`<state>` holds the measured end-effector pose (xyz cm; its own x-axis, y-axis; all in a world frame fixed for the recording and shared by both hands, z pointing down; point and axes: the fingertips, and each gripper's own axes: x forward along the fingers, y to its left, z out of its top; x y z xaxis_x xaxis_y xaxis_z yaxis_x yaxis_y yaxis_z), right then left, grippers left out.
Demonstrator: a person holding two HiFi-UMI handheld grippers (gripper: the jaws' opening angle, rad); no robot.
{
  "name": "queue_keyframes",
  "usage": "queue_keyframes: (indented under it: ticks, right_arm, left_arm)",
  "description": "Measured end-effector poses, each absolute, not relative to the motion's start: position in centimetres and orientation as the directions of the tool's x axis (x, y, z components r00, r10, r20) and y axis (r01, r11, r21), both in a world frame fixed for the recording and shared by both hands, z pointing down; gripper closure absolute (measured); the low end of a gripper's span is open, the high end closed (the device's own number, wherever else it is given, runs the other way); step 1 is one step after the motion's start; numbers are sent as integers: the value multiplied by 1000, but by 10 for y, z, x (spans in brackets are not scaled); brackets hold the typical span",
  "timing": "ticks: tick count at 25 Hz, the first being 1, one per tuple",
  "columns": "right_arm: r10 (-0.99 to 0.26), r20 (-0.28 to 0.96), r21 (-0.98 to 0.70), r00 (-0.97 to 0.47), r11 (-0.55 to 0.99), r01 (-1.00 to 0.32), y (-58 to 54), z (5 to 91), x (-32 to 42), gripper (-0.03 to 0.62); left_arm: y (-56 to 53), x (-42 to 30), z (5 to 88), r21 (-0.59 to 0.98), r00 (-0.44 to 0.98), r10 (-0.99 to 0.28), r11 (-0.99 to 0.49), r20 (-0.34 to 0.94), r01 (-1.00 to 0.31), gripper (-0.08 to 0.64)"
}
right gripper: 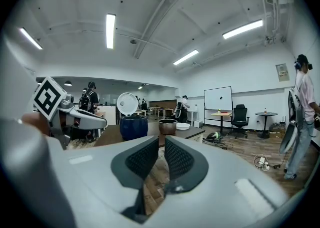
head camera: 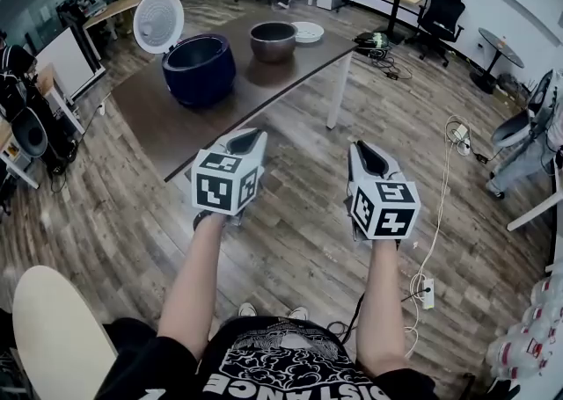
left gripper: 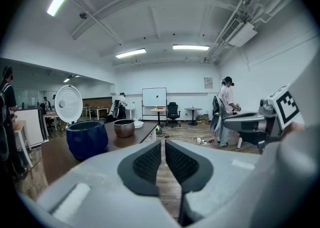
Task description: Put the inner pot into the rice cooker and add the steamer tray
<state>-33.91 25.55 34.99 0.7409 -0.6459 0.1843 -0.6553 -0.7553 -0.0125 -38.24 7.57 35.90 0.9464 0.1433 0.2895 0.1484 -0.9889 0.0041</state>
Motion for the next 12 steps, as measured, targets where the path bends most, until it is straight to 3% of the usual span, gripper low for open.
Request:
queue_keyframes:
  ticks: [4, 12]
  right_arm:
    - [-648, 184, -22, 739, -754, -656, 266, 354, -330, 557]
    - [-655, 192, -13, 731, -746, -666, 288, 360, -319, 494]
  left_arm:
    - [89, -371, 365, 5, 942, 150, -988, 301, 156, 537]
    - [116, -356, 375, -5, 935, 136, -989, 326, 146, 429]
